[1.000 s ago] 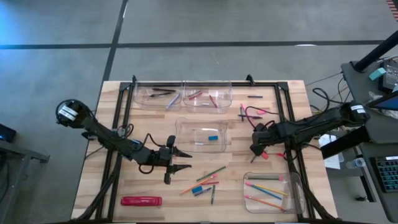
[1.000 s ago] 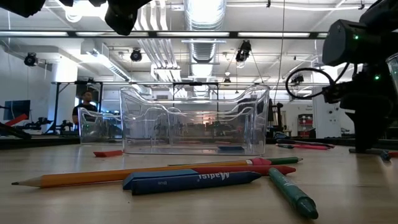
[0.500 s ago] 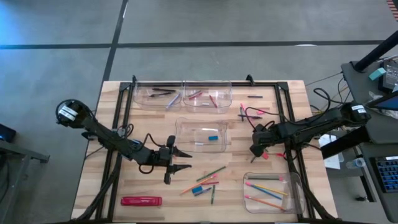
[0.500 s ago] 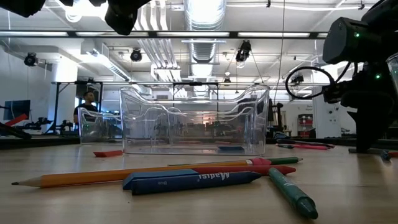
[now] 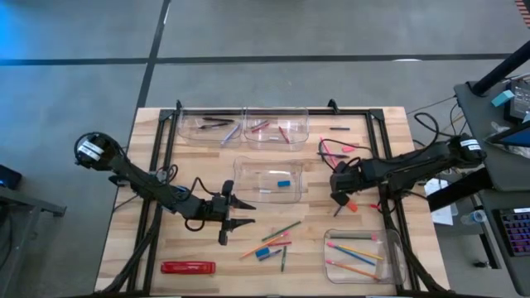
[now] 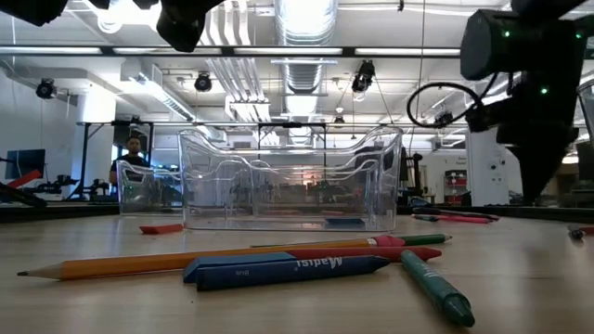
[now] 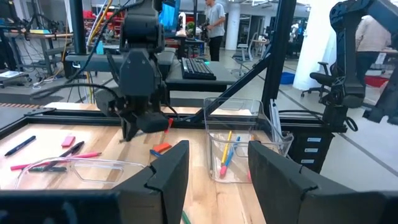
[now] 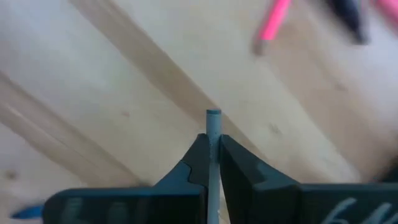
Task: Sort crayons/erasers/pens/pencils in bins
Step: Put the gray crayon into the top right transparent bin
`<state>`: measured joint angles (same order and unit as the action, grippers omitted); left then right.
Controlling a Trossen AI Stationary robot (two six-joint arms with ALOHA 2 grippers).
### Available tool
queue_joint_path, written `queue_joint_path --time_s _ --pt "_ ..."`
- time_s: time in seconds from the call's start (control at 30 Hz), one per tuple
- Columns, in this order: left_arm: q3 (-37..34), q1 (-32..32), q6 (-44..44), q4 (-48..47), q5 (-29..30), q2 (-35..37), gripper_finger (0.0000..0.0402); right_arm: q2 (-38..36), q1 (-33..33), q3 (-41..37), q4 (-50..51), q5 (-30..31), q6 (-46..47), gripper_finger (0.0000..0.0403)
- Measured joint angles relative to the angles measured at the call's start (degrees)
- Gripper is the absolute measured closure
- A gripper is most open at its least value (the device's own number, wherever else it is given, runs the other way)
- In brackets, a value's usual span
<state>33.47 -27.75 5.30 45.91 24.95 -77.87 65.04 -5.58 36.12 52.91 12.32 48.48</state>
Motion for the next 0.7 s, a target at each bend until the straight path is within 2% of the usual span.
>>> queue_joint_path --time_s 0.17,0.33,0.43,0.53,0.7 --pt "0.13 0.00 0.00 -0.02 -0.01 0.00 0.0252 -0.04 0.00 5.98 0.01 3.91 -2.46 0.0390" --pt "0.11 0.00 0.01 -0.05 0.00 0.00 0.0252 -0.07 0.60 13.35 -1.69 12.87 -6.34 0.0390" --pt "0.23 0.00 0.01 -0.06 0.00 0.01 0.0252 -0.07 2.57 16.64 -8.26 17.10 -11.55 0.0390" --pt "0.24 0.00 0.02 0.00 0.00 0.01 0.0252 0.00 6.13 18.63 -18.91 16.50 -19.45 0.0390" --pt "0.24 0.00 0.02 -0.03 -0.02 0.00 0.0252 2.42 15.11 21.20 -33.25 8.26 -28.47 0.0390"
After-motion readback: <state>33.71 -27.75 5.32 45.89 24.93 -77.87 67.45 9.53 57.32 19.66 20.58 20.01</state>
